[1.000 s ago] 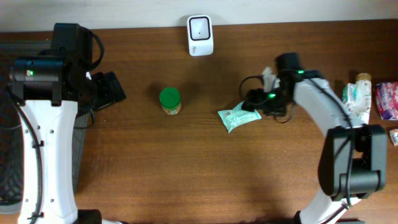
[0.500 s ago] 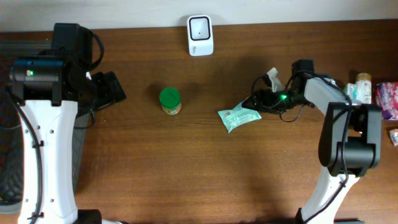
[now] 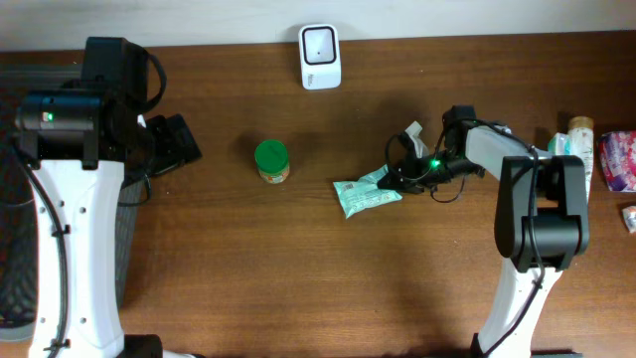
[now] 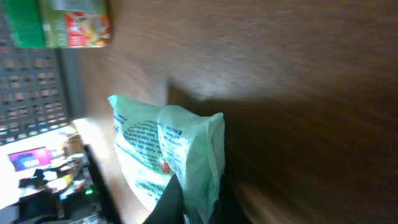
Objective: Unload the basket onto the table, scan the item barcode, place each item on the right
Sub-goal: 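Lift the teal packet and carry it toward the white scanner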
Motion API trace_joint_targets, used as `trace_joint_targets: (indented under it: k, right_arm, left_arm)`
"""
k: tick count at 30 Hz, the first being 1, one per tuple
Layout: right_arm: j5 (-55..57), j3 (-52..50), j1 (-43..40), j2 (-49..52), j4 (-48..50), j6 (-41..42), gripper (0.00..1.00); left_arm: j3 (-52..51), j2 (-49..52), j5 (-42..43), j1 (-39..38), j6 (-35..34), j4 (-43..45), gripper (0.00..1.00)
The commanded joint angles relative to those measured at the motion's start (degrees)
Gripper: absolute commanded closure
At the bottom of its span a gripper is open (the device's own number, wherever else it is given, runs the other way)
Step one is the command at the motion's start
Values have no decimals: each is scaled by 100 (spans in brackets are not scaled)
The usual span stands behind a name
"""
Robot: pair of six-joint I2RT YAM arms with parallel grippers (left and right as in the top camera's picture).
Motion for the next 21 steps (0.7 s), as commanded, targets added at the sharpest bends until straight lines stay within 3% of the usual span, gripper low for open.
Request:
trace_joint_targets:
  k: [1, 3, 6, 11, 15, 18, 21]
  right_arm:
    - [-1777, -20, -57, -81, 0, -223, 96]
    - [-2813, -20, -103, -214, 7, -540, 96]
    - [-3410, 11, -96, -251, 9, -870, 96]
    - [-3259, 328, -98, -599, -50, -868, 96]
    - [-973, 841, -92, -1283, -37, 879, 96]
    - [-164, 879, -85, -1838, 358, 1864, 96]
    - [-63, 879, 50, -2186, 1010, 2785, 96]
  left_arm:
    - [61, -92, -2, 22, -72, -7, 1]
    - [61, -92, -2, 22, -72, -4, 1]
    - [61, -92, -2, 22, -72, -7, 1]
    - [61, -92, -2, 22, -72, -4, 1]
    - [61, -92, -2, 22, -72, -7, 1]
    - [61, -92, -2, 22, -72, -7, 1]
    - [61, -92, -2, 22, -72, -4, 1]
